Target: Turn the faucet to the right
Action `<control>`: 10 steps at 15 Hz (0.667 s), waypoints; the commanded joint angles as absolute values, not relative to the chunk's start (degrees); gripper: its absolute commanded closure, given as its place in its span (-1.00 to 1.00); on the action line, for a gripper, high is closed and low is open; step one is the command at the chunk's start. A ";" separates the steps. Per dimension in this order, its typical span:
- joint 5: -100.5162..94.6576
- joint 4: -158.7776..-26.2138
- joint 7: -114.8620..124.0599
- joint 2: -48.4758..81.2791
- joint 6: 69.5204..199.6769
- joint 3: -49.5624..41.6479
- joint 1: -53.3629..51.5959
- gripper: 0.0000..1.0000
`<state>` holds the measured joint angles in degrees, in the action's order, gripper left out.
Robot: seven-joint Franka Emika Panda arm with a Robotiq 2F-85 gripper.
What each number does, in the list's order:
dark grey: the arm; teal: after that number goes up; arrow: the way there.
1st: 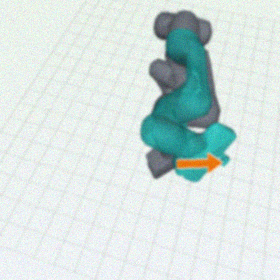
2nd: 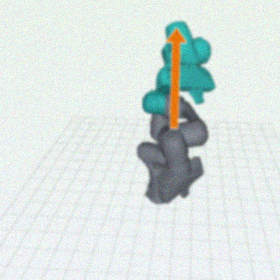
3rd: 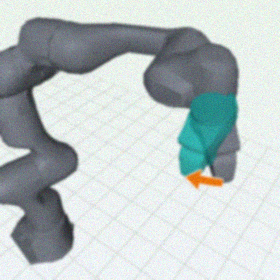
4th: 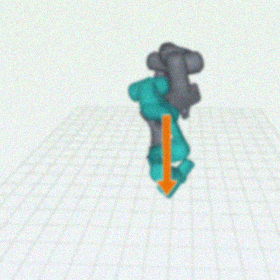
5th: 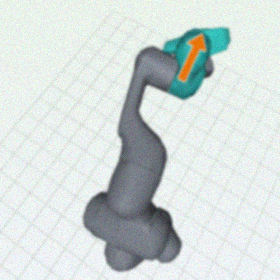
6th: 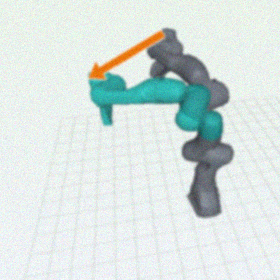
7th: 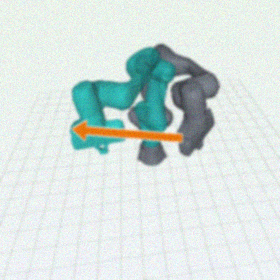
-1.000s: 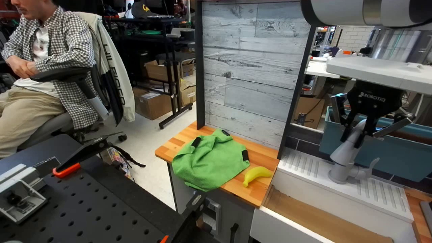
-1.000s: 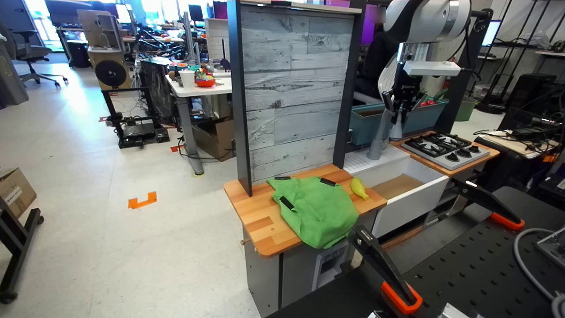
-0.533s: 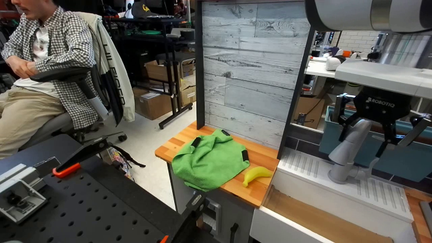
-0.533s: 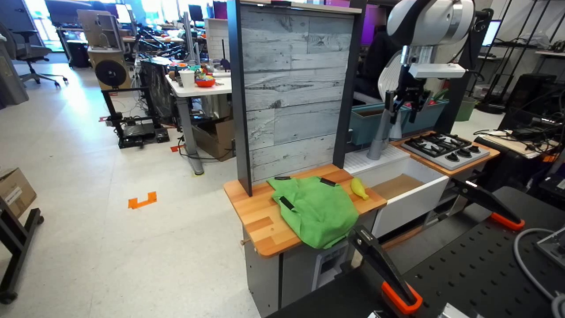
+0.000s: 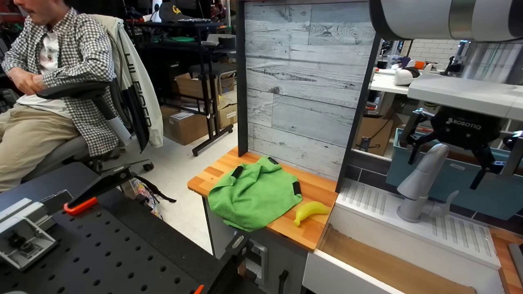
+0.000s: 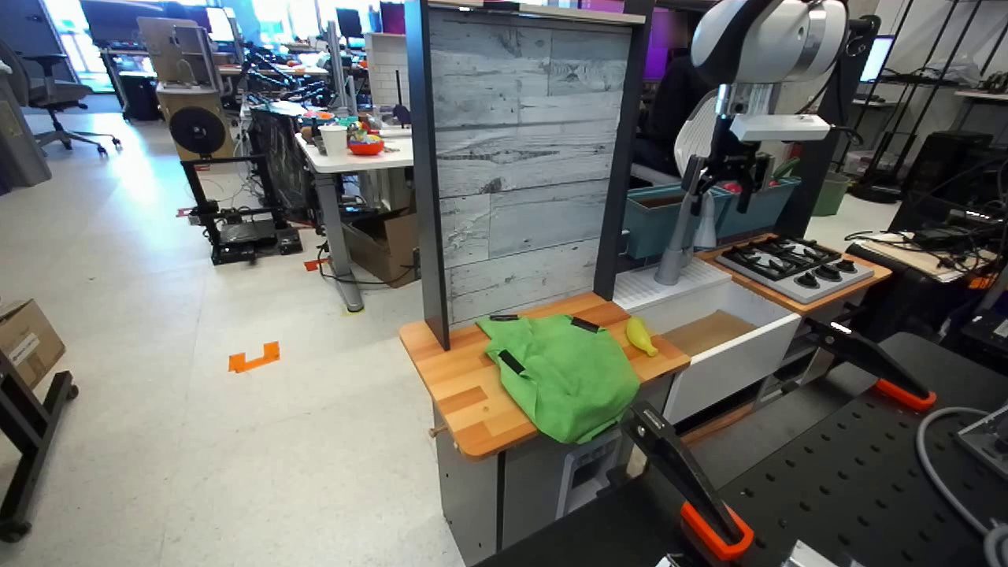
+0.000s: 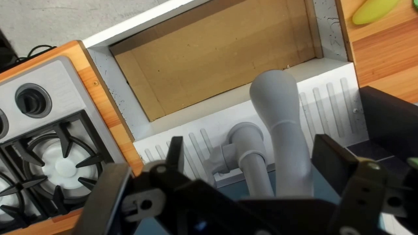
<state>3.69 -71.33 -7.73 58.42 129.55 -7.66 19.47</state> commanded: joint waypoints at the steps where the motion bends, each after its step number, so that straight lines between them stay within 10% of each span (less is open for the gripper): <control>1: 4.18 -74.19 -10.04 56.18 131.23 -5.93 20.81 -1.00; 10: 5.90 -88.41 -11.57 44.58 139.33 -5.19 20.56 -1.00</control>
